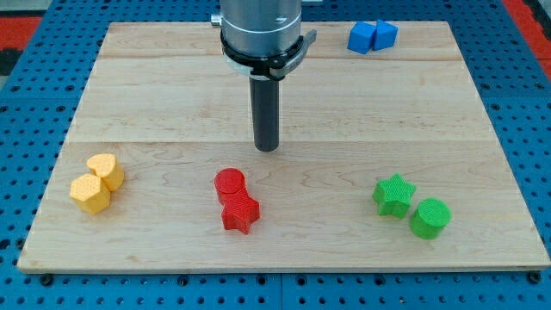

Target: Point your arm at the yellow heart

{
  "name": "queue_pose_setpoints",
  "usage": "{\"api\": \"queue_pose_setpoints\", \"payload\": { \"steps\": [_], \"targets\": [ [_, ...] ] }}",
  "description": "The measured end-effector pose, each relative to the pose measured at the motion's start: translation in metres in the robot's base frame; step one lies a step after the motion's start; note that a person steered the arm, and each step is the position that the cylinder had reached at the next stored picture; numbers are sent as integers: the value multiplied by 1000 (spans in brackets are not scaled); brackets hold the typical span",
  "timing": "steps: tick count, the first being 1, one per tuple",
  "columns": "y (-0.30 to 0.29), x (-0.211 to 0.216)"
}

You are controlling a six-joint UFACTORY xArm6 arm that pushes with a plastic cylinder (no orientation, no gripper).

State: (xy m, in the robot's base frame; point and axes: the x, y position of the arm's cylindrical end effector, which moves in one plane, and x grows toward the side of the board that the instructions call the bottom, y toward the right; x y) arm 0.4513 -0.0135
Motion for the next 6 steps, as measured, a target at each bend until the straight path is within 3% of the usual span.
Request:
{"api": "queue_pose_setpoints", "payload": {
  "steps": [2,4,6],
  "targets": [
    [8,0],
    [-119,-38],
    [-250,33]
  ]
}}
